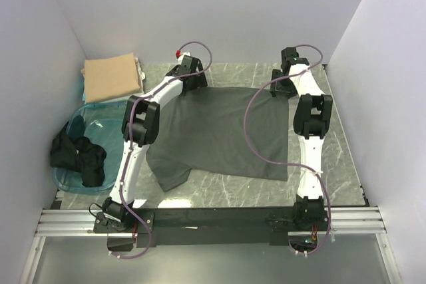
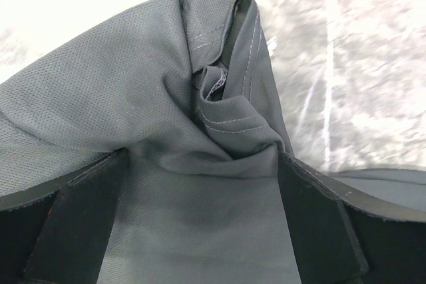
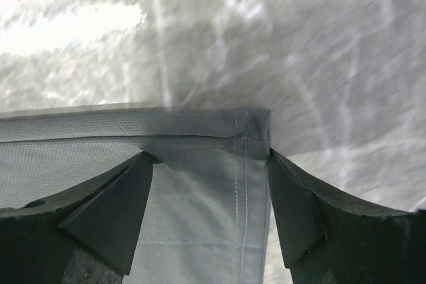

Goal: Fold and stack the t-shirts
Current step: Flatten the tshirt out

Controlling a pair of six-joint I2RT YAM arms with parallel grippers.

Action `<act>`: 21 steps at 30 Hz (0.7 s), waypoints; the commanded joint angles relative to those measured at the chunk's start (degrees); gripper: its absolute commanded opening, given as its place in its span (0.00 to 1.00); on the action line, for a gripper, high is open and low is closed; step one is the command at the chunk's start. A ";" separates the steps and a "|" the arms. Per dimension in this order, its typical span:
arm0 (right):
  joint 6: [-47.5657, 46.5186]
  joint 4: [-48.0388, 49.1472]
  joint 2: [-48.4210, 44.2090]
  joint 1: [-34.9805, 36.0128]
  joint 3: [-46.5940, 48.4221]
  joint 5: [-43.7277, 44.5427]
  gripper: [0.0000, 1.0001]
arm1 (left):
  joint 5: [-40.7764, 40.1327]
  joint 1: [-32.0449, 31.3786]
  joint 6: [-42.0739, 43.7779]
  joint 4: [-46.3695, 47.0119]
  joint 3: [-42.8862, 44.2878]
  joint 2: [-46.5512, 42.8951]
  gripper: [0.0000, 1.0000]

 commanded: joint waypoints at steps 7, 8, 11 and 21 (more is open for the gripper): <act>-4.74 10.78 0.80 -2.29 5.11 -0.30 0.76 | 6.62 0.13 -0.15 5.65 9.61 4.65 1.00; -4.48 10.70 0.36 -2.38 6.08 -0.03 0.77 | 7.05 0.05 -0.14 5.30 10.94 4.65 0.99; -3.42 11.13 -4.37 -2.30 7.24 -2.30 0.77 | 5.58 -0.39 1.34 4.59 13.50 1.51 0.99; 5.35 17.28 -37.91 2.16 -25.92 -3.81 0.80 | -4.35 -6.36 5.83 -3.65 -5.20 -25.03 0.99</act>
